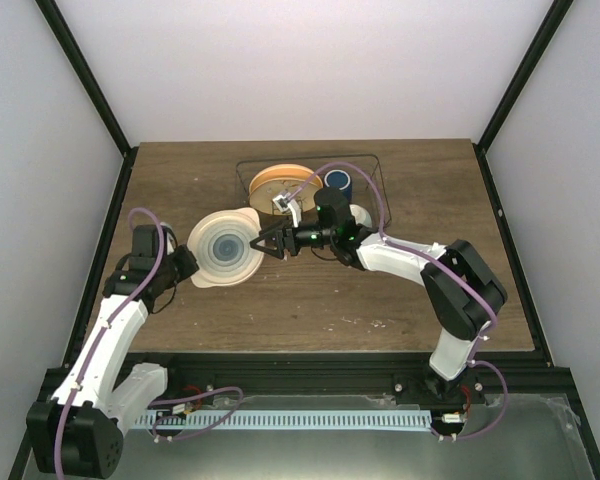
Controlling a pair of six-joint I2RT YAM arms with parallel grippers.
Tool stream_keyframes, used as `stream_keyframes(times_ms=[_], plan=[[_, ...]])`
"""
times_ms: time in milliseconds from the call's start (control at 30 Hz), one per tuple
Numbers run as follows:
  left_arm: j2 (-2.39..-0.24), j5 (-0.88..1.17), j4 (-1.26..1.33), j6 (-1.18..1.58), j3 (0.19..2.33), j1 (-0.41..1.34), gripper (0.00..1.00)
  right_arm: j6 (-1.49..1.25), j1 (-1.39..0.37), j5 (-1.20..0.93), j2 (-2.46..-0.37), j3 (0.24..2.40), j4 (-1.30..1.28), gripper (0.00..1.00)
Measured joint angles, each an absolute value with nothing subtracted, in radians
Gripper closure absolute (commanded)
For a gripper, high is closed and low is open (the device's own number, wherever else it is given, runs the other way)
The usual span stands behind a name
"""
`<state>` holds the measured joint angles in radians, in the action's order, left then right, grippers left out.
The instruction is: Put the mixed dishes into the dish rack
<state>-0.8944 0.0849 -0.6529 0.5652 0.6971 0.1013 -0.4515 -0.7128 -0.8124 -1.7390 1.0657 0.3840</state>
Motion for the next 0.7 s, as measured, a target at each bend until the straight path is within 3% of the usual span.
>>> stream_keyframes(times_ms=[700], plan=[[-0.855,0.052,-0.675,0.571,0.698,0.101,1.0,-0.371,-0.714,-0.664,-1.713,1.067,0.276,0.23]])
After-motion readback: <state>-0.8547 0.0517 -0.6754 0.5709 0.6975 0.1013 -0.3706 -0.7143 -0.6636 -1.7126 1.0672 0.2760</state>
